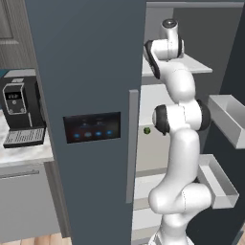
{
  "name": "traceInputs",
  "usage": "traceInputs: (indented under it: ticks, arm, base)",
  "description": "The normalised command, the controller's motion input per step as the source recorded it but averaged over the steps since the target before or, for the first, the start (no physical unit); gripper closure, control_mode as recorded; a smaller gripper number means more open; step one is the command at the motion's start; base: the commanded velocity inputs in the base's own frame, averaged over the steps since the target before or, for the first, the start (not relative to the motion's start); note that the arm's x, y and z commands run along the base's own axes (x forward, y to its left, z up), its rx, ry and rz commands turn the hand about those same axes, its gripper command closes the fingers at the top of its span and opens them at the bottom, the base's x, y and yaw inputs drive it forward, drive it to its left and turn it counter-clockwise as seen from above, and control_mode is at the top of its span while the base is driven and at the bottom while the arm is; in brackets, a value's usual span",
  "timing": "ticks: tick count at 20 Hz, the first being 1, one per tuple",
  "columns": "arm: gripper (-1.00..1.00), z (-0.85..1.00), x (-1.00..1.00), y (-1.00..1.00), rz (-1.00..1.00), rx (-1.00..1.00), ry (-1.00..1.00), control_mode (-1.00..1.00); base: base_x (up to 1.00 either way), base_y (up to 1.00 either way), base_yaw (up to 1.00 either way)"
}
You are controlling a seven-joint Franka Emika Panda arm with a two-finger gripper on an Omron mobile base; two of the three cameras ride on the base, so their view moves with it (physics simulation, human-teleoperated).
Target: Take the steak from the fridge and place it on the digital scale on the counter by the fridge. Wait a few seconds for a reading, then move it to the plate on the dining counter.
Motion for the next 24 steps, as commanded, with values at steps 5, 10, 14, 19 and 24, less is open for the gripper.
traceInputs:
  ticks: [5, 10, 14, 19, 24]
  arm:
    - [1.0, -0.87, -0.72, 0.13, 0.0, 0.03, 0.03, -1.0]
    - [1.0, -0.81, -1.0, 0.24, 0.0, 0.01, 0.0, -1.0]
    - [1.0, 0.39, -1.0, 0.01, 0.0, 0.17, 0.01, -1.0]
    - [1.0, 1.0, -1.0, 0.0, 0.0, 0.26, 0.13, -1.0]
    - [1.0, 0.92, -1.0, 0.04, 0.0, 0.23, 0.3, -1.0]
  base:
    - [0.0, 0.0, 0.0]
    - [0.0, 0.0, 0.0]
    - [0.0, 0.0, 0.0]
    - [0.0, 0.0, 0.0]
    - [0.0, 0.0, 0.0]
